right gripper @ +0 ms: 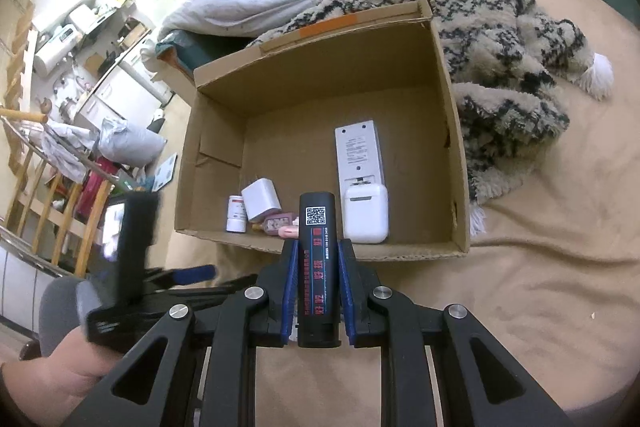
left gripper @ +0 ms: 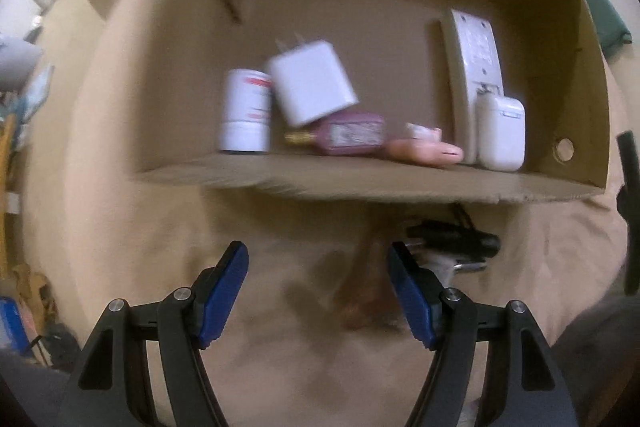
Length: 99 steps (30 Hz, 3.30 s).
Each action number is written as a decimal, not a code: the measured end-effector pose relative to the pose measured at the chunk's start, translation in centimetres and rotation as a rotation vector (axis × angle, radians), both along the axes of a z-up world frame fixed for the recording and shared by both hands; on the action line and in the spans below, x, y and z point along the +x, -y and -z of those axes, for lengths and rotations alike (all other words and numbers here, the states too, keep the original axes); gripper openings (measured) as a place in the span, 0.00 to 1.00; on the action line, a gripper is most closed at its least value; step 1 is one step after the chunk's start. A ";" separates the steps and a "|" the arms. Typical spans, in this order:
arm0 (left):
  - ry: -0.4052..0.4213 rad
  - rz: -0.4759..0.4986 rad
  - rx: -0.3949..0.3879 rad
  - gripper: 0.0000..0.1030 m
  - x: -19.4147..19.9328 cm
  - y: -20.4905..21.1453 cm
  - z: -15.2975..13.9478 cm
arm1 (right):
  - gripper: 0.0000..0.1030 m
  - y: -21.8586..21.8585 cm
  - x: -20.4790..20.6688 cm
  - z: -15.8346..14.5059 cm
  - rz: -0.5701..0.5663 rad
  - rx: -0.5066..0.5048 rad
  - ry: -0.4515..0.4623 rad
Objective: Organize rigid objects
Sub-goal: 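Grasp the black stick with the right tool while the left tool grasps the pink beaded toy, then carry the black stick and pink toy into the box and open both tools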
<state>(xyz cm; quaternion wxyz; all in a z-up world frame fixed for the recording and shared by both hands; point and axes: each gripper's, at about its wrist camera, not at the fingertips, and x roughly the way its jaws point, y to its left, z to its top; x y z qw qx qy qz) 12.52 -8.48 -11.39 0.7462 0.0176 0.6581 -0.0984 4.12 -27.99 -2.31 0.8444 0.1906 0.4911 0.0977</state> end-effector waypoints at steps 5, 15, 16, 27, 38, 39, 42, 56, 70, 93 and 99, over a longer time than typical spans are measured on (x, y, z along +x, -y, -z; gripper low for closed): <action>-0.055 0.007 -0.030 0.67 0.5 1.1 1.6 | 0.21 0.6 -0.3 0.5 0.025 0.007 -0.024; -0.011 0.118 0.097 0.36 -0.9 1.8 2.5 | 0.20 0.4 0.0 0.9 0.017 0.001 -0.043; -0.007 0.124 0.105 0.33 -1.0 1.6 2.3 | 0.20 0.4 0.0 0.9 0.019 0.001 -0.046; 0.009 0.023 0.090 0.16 -1.9 -2.9 0.2 | 0.20 0.5 -0.2 1.0 0.031 -0.022 -0.050; -0.045 0.053 0.109 0.16 -1.2 -3.7 3.0 | 0.20 0.4 -0.5 0.9 0.029 -0.042 -0.046; -0.046 0.040 0.100 0.16 -1.2 -4.1 2.9 | 0.20 0.4 -0.5 1.0 0.029 -0.044 -0.049; -0.042 0.007 0.085 0.16 -1.1 -4.5 2.6 | 0.20 0.4 -0.4 1.1 0.030 -0.045 -0.054; 0.278 -0.018 0.057 0.16 -6.2 -4.3 -7.3 | 0.20 0.3 -0.9 -0.4 0.027 -0.040 0.015; 0.492 -0.042 0.000 0.16 -0.5 -2.2 -15.5 | 0.21 1.5 1.9 -2.0 0.044 -0.066 0.091; 0.379 -0.023 0.122 0.16 7.9 1.7 -7.7 | 0.20 0.1 9.5 2.5 -0.001 -0.112 -0.024; 0.350 0.002 0.154 0.16 8.4 2.4 -5.8 | 0.20 0.2 9.7 3.6 0.006 -0.105 -0.073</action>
